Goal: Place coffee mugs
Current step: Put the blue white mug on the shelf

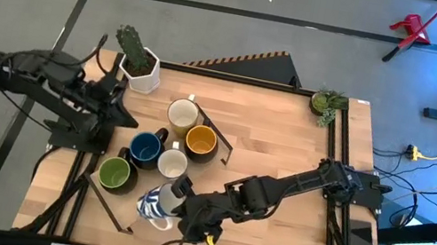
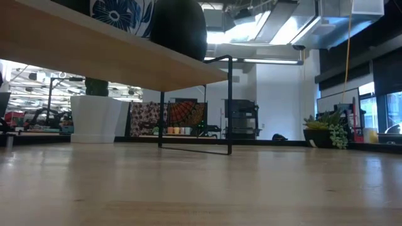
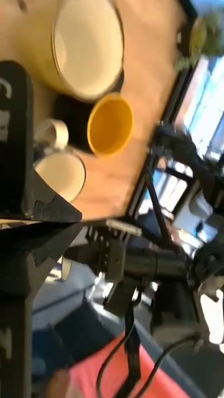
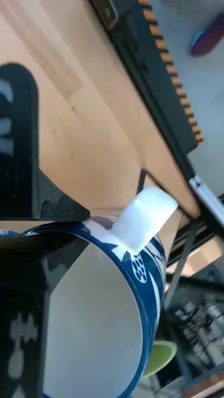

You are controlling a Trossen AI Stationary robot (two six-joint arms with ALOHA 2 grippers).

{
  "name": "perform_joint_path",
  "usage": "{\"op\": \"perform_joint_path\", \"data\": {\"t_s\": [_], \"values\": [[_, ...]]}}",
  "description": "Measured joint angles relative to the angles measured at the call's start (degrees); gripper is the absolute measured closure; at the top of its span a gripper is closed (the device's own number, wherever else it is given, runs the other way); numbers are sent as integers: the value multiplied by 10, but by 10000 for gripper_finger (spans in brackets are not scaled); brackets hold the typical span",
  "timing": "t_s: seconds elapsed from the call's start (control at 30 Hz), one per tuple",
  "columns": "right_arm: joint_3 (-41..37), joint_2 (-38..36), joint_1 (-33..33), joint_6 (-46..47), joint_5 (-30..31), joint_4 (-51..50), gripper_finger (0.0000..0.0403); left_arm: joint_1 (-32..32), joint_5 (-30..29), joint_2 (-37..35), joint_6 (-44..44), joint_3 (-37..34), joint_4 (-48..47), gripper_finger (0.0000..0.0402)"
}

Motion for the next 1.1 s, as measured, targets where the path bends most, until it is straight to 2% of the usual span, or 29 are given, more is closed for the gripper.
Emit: {"op": "perform_joint_path", "data": {"t_s": [0.13, 0.27, 0.6, 0.77, 0.97, 1.1], "values": [[0, 1, 0, 31, 27, 0, 403, 0, -53, 31, 5, 58, -75, 402], [0, 1, -1, 52, 16, -1, 403, 0, -99, 47, 7, 85, -118, 402], [-2, 10, -1, 52, -2, 2, 403, 0, -90, 87, -3, 85, -173, 401], [-1, 28, -4, 52, -14, 17, 403, 0, -95, 93, -3, 85, -172, 401], [0, 32, -4, 53, 15, 20, 403, 0, -96, 88, -4, 85, -169, 401], [0, 30, -4, 53, -1, 17, 403, 0, -98, 85, -4, 85, -167, 401]]}}
